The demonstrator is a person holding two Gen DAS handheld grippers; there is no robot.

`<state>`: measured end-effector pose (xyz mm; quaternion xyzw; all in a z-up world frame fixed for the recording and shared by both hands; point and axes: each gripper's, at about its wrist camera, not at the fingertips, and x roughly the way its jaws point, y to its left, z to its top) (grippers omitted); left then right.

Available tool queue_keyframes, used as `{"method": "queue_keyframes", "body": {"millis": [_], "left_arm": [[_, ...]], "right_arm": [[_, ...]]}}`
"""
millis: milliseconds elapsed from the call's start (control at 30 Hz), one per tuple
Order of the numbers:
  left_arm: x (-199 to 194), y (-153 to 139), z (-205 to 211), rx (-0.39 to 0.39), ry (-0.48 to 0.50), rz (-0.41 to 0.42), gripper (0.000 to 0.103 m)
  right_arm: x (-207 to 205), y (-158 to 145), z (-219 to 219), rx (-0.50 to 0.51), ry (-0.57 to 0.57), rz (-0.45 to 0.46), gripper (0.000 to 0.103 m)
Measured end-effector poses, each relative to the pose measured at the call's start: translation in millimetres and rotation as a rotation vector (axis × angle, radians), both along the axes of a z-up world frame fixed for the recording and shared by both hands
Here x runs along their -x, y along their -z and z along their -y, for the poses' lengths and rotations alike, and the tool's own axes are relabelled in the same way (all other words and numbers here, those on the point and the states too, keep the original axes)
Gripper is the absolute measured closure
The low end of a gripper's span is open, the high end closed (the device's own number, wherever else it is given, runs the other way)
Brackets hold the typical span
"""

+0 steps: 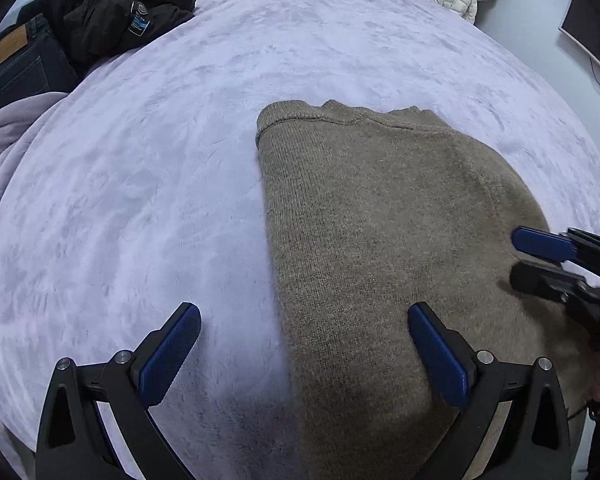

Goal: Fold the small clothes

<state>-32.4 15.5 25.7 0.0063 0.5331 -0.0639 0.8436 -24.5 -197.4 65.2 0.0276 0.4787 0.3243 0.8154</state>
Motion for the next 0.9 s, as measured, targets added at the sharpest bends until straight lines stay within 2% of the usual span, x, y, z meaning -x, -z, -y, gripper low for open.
{"method": "queue_keyframes", "body": {"millis": [67,100,167,233,300,333,400,433,533,600,767,833,900], "left_arm": [[-2,2,-5,0.022,0.0,-0.016,0.0],[-4,-1,-6,0.034,-0.001,-0.029,0.0],[-10,-13,-5,0.043,-0.009,-0.024,0.0],[-22,-27,-4,0.019,-0.017,0.02,0.0],[-43,-31,1,0.011,-0.019,0.028,0.0],[-54,-27,2,0.002,-0.023,0.012,0.0],[-79,-4,5,-0.094,-0.062,-0.061,0.0],[-87,7,6,-0.115,-0.063,-0.088,0.0],[-96,23,2,-0.064,-0.072,-0.117,0.0],[-97,23,1,-0.064,-0.063,-0.107,0.0],[-98,8,-1,-0.064,-0.063,-0.079,0.0],[-99,0,-3,-0.07,-0.069,-0.049,0.0],[-103,0,-5,-0.077,-0.076,-0.054,0.0]], "right_arm": [[-11,13,9,-0.049,0.019,-0.039,0.056],[-14,12,13,-0.081,0.029,-0.056,0.056],[-16,4,13,-0.08,0.038,-0.061,0.055],[-16,-13,13,-0.068,0.039,0.002,0.05],[-24,-25,13,-0.075,0.028,0.042,0.043],[-31,-28,11,-0.077,0.025,0.042,0.043],[-54,-23,3,-0.092,-0.005,-0.001,0.043],[-64,-17,-1,-0.074,-0.009,-0.022,0.043],[-95,20,-15,0.06,0.002,-0.112,0.043],[-99,26,-20,0.087,-0.003,-0.07,0.043],[-94,19,-43,0.239,-0.044,0.006,0.043],[-86,6,-45,0.238,-0.048,0.025,0.042],[-77,-9,-47,0.204,-0.081,0.05,0.042]]}}
